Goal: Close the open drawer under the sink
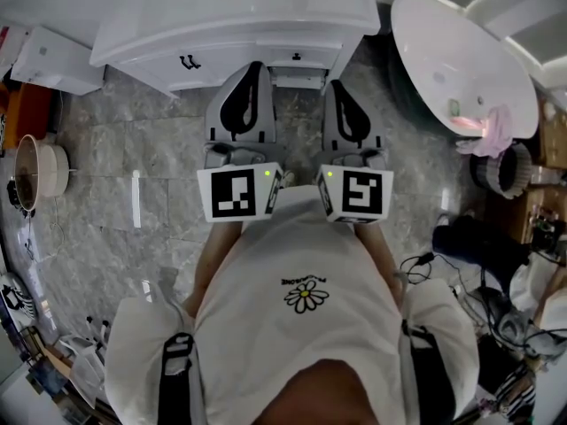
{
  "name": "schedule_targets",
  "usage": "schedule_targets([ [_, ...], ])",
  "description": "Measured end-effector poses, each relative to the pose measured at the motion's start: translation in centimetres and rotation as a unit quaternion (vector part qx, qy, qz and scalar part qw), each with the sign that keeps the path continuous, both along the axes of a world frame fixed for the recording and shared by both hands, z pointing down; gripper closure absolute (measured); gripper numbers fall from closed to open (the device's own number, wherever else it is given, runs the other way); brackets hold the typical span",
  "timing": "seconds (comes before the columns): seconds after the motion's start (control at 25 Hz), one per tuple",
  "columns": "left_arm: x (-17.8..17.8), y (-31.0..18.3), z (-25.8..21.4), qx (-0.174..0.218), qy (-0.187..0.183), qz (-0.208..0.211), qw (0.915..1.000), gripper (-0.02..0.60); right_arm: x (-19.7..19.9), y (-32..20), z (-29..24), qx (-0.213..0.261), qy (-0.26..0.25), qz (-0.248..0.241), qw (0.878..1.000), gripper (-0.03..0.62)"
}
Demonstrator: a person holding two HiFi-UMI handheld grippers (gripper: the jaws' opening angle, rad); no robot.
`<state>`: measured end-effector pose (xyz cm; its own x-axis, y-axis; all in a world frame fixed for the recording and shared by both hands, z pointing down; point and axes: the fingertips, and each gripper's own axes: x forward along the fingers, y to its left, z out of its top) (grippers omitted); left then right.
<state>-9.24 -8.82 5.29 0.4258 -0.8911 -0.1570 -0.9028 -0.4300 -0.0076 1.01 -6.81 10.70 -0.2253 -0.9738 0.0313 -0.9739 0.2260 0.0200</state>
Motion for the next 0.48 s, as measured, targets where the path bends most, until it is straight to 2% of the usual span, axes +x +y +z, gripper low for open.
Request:
schedule_targets([
  [0.48, 0.4, -0.7, 1.0, -0.009, -0.011, -0.009, 0.9999, 0.561, 0.7, -0.6, 0.8, -0.009, -0.003, -0.003, 1.0, 0.565],
])
